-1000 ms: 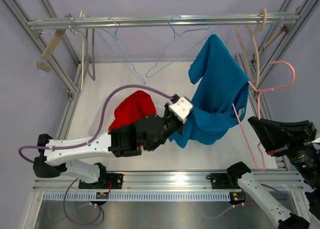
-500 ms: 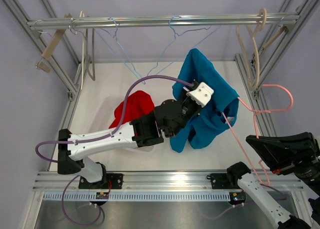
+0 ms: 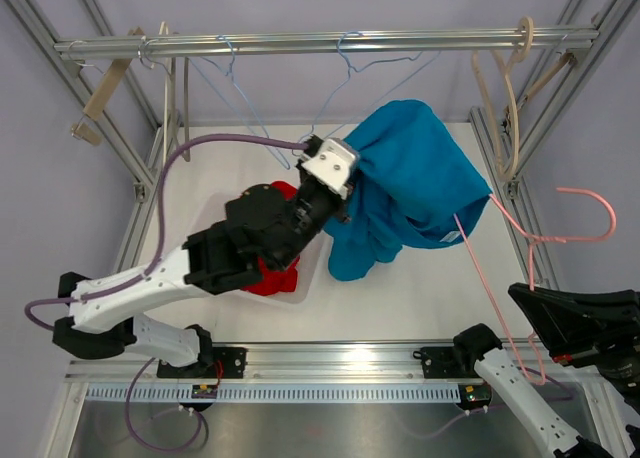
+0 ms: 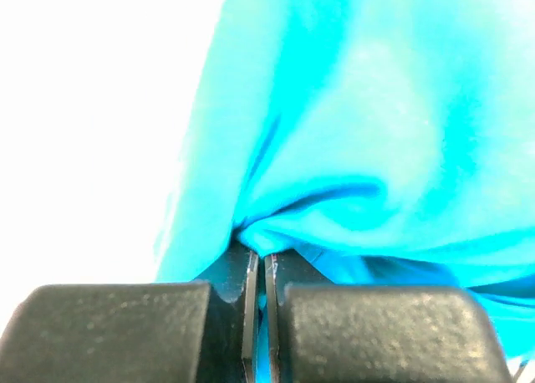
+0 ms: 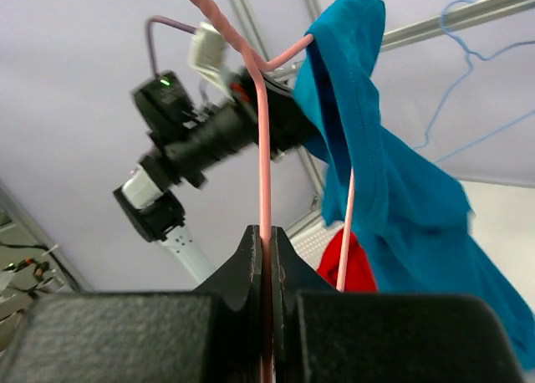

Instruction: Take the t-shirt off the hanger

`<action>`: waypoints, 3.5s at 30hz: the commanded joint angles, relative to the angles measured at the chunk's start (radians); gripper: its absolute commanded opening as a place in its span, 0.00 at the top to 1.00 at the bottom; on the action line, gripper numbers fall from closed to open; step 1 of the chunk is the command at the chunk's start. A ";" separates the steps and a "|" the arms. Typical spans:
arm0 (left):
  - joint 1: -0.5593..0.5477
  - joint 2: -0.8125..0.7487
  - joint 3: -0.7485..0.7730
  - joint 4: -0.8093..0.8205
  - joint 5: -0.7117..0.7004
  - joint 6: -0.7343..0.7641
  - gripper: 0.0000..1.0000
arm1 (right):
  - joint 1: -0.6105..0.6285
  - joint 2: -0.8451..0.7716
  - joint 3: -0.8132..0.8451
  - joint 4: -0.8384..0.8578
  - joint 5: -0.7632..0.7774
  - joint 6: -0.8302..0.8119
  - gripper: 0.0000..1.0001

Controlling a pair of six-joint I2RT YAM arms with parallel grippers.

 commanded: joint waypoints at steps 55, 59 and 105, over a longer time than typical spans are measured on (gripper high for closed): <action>0.641 -0.603 -0.920 -0.420 0.121 -0.893 0.66 | 0.006 0.166 -0.297 0.023 0.310 -0.178 1.00; 0.641 -0.601 -0.935 -0.419 0.090 -0.898 0.26 | 0.006 0.206 -0.311 0.058 0.394 -0.199 1.00; 0.693 -1.141 -0.840 -0.502 0.368 -0.452 0.01 | -0.205 0.886 -0.021 0.357 0.519 -0.307 1.00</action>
